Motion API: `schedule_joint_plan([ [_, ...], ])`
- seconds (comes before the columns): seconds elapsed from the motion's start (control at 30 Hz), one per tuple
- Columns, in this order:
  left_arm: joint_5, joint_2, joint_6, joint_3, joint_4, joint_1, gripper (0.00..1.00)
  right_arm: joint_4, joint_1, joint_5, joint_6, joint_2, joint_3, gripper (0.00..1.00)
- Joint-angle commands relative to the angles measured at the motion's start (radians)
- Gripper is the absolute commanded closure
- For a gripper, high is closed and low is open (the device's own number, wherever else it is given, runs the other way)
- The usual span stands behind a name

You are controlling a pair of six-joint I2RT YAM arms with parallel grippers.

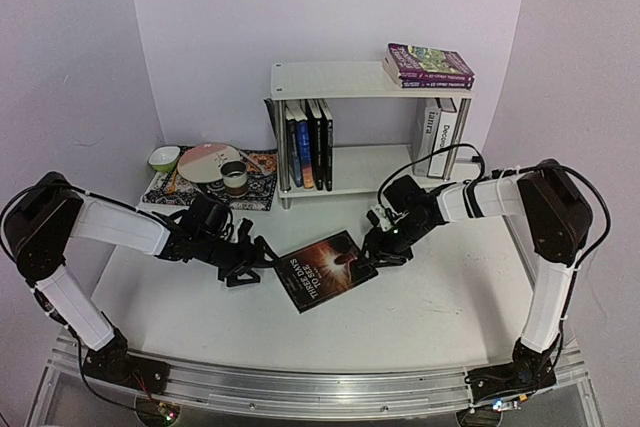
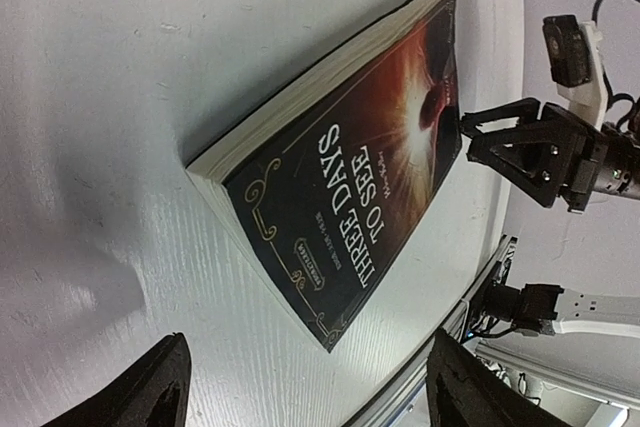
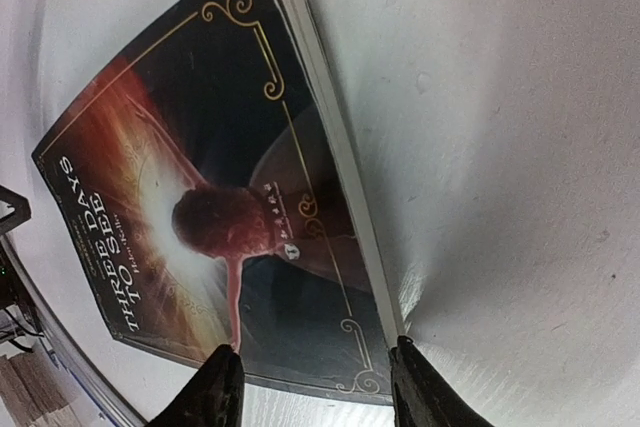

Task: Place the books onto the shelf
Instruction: Hold the book at the center of the board.

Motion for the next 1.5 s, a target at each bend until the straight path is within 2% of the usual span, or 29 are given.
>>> schedule_joint_plan([
  [0.0, -0.017, 0.054, -0.016, 0.029, 0.067, -0.012, 0.19, -0.042, 0.023, -0.043, 0.01, -0.044, -0.036, 0.54],
  [0.27, -0.05, 0.137, -0.016, 0.058, 0.088, -0.033, 0.23, -0.045, 0.089, -0.04, 0.023, -0.062, -0.056, 0.54],
  [0.43, -0.135, 0.149, 0.001, 0.055, 0.097, -0.046, 0.28, -0.045, 0.121, -0.022, 0.03, -0.073, -0.061, 0.54],
  [0.5, -0.158, 0.158, 0.008, 0.058, 0.101, -0.047, 0.34, -0.045, 0.131, -0.021, 0.034, -0.076, -0.063, 0.54],
  [0.63, -0.15, 0.179, 0.003, 0.084, 0.119, -0.05, 0.59, -0.044, 0.152, -0.017, 0.036, -0.077, -0.06, 0.54],
  [0.73, -0.115, 0.186, -0.002, 0.111, 0.132, -0.057, 0.7, -0.045, 0.162, -0.016, 0.038, -0.076, -0.053, 0.54],
  [0.9, -0.018, 0.176, -0.004, 0.145, 0.151, -0.058, 0.84, -0.045, 0.168, -0.01, 0.039, -0.08, -0.051, 0.54],
  [1.0, 0.027, 0.172, -0.003, 0.16, 0.155, -0.058, 0.87, -0.045, 0.168, -0.008, 0.039, -0.082, -0.054, 0.54],
  [1.13, 0.068, 0.162, -0.006, 0.173, 0.158, -0.058, 0.98, -0.045, 0.169, -0.004, 0.039, -0.087, -0.057, 0.54],
  [1.33, 0.115, 0.12, -0.008, 0.183, 0.162, -0.058, 1.0, -0.056, 0.168, 0.02, 0.016, -0.115, -0.068, 0.48],
  [1.47, 0.131, 0.114, -0.005, 0.185, 0.164, -0.059, 1.0, -0.067, 0.172, 0.039, -0.017, -0.129, -0.081, 0.37],
])
